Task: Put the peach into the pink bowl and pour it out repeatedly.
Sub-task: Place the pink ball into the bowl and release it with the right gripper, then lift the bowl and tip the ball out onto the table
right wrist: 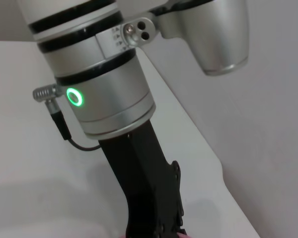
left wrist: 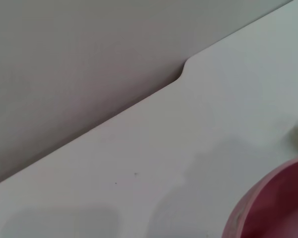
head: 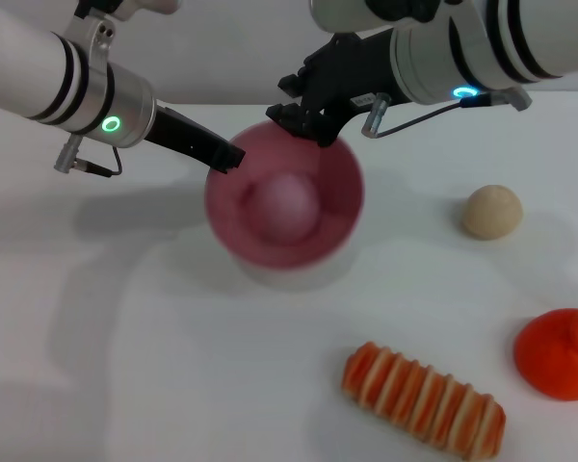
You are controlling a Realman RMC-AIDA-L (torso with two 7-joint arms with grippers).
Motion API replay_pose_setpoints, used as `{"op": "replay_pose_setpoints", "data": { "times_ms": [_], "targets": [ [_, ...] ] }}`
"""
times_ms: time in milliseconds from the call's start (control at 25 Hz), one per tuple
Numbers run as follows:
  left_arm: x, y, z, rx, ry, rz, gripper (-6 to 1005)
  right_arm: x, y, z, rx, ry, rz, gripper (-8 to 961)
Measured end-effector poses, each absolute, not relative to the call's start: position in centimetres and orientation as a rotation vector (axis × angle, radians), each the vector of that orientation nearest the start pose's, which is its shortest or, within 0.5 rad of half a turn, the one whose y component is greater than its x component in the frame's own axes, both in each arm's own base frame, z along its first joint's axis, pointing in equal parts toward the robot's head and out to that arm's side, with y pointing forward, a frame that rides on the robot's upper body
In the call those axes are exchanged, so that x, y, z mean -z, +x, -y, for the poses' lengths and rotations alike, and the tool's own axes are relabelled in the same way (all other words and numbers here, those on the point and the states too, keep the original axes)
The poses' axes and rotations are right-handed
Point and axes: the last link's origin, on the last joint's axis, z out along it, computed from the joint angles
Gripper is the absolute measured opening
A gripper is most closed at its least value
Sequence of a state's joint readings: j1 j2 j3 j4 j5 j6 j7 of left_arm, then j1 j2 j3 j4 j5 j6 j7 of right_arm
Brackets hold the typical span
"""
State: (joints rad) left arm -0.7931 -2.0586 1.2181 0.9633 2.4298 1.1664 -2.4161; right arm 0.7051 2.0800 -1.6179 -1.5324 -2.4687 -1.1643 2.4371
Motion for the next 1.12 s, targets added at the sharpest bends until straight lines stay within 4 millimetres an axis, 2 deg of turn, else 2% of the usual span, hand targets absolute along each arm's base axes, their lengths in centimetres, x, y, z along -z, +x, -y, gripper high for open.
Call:
{"op": "replay_pose_setpoints", "data": {
  "times_ms": [40, 160, 280, 360, 400, 440, 480, 600, 760, 880, 1000, 1040, 1120],
  "targets": [
    [1.2, -16.6, -42.8, -0.078, -2.522, 0.901, 42, 2.2, 4.3, -37.6, 0.038, -2.627, -0.106, 155],
    [1.2, -16.7, -42.8, -0.077, -2.520, 0.903, 42, 1.9, 4.3, -37.7, 0.013, -2.617, -0.119, 266],
    [1.1, -16.9, -42.7, -0.078, -2.519, 0.901, 42, 0.7, 4.7, -38.0, -0.074, -2.567, -0.140, 376],
    [1.1, -16.9, -42.7, -0.078, -2.519, 0.901, 42, -0.4, 5.1, -38.1, -0.184, -2.539, -0.155, 376],
    [1.1, -17.0, -42.8, -0.074, -2.513, 0.897, 42, -1.9, 5.9, -38.2, -0.339, -2.513, -0.167, 377],
    [1.1, -17.0, -42.8, -0.074, -2.513, 0.897, 42, -1.9, 5.9, -38.2, -0.339, -2.513, -0.167, 377],
    [1.1, -17.0, -42.8, -0.071, -2.508, 0.896, 42, -2.7, 6.6, -38.2, -0.426, -2.494, -0.175, 377],
    [1.1, -17.1, -42.9, -0.068, -2.503, 0.892, 42, -4.7, 9.4, -37.8, -0.733, -2.443, -0.176, 377],
    [1.1, -17.0, -43.0, -0.064, -2.497, 0.882, 42, -7.1, 13.6, -36.3, -1.108, -2.218, -0.011, 376],
    [1.3, -16.7, -43.1, -0.056, -2.501, 0.863, 42, -8.6, 17.3, -35.4, -1.197, -1.986, 0.058, 376],
    [2.0, -15.8, -43.1, -0.038, -2.516, 0.820, 42, -10.7, 22.4, -34.3, -1.150, -1.681, 0.046, 376],
    [2.3, -15.4, -43.2, -0.026, -2.520, 0.796, 42, -10.7, 22.4, -34.3, -1.150, -1.681, 0.046, 376],
    [3.0, -14.5, -43.2, 0.012, -2.527, 0.758, 42, -11.6, 24.8, -33.5, -1.098, -1.533, 0.040, 376]
  ]
}}
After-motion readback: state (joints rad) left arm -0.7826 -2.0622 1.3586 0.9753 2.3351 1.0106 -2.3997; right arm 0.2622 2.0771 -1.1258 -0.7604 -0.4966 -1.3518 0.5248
